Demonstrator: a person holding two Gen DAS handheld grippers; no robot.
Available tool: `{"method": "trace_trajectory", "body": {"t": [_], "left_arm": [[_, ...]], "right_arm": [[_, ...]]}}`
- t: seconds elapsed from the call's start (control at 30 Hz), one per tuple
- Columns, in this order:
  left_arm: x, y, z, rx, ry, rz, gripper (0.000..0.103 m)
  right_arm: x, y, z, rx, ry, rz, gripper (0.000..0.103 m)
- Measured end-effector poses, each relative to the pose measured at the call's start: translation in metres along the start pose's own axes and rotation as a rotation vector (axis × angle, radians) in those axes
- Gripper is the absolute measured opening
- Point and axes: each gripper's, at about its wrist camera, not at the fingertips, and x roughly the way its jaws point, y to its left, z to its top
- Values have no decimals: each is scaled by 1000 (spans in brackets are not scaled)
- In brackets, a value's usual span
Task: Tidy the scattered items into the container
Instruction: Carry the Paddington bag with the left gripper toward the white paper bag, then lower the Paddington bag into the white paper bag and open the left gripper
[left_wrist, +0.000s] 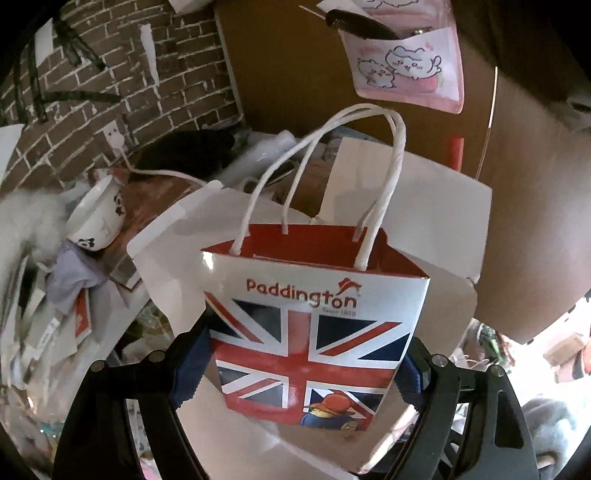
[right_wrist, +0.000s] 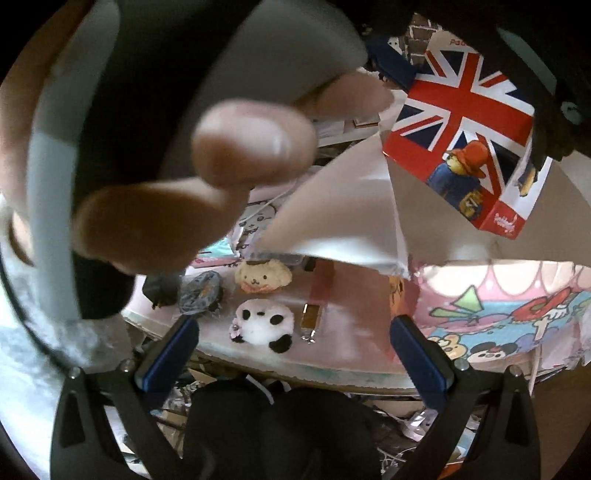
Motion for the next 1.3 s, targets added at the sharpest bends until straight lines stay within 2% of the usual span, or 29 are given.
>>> {"method": "trace_trajectory", "body": {"t": [0.13,0.23,0.3,0.5,0.63,0.7,0.8,0.87,1.03,1.3], "left_arm": [[-3,1,-1,7,-23,1,82],[-6,-1,-2,19,-45,32,83],[-10,-2,-3,30,-73,54,91],[-24,2,-1,22,-146,83,93],[-40,4,-3,11,-230,105,94],[-46,7,-4,5,-257,88,103],[-34,5,-5,29,-197,101,103],[-32,6,-7,17,-202,123,103],[-47,16,-7,-28,-269,90,103],[-104,46,-33,-154,-462,81,103]], "right_arm": [[2,1,-1,-5,1,-14,103],[2,1,-2,-2,2,-17,103],[3,2,-2,1,2,-15,103],[3,4,-2,0,3,-20,103],[3,4,-2,1,2,-18,103],[2,4,-2,2,1,-18,103],[1,4,-2,3,2,-19,103],[0,4,-2,3,1,-19,103],[3,6,-3,3,8,-18,103],[4,4,-2,-1,5,-20,103]]}}
